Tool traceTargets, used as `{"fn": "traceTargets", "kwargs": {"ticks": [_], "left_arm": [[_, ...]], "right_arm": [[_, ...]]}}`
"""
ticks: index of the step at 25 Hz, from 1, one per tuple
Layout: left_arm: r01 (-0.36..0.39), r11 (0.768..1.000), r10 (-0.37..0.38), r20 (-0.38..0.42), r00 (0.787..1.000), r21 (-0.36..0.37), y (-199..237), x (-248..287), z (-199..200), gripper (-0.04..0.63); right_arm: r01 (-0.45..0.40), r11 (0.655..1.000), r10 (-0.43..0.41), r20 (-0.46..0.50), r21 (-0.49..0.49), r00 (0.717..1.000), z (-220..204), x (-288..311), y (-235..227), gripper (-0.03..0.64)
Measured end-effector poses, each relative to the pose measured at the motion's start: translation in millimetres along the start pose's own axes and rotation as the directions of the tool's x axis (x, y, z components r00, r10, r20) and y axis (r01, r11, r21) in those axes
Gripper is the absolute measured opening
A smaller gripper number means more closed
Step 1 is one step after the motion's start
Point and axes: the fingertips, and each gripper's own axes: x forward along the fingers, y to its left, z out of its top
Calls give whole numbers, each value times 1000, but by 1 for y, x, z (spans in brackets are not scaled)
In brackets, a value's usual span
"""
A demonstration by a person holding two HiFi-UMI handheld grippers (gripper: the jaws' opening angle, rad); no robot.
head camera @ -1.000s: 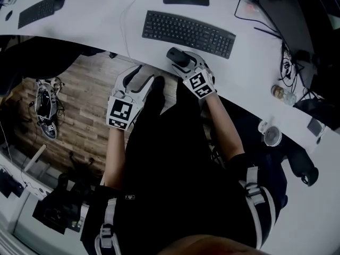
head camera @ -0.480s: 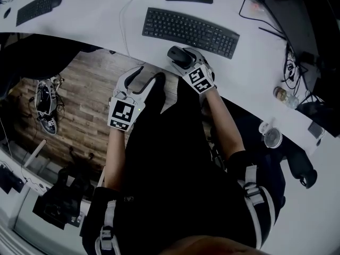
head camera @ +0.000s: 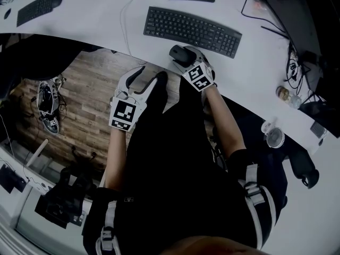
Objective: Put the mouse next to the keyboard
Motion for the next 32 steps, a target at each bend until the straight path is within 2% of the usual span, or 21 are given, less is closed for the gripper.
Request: {"fn": "traceTargets", "kwargs": {"ticks": [20, 32], "left_arm": [[36, 998, -38, 38, 999, 47, -8, -10, 7, 192], [72, 988, -84, 84, 993, 137, -13, -27, 18, 192]], "right_arm": [[41, 999, -41, -15, 28, 999, -1, 5, -4, 293], [144, 987, -147, 51, 67, 988, 11, -20, -4, 293]]}}
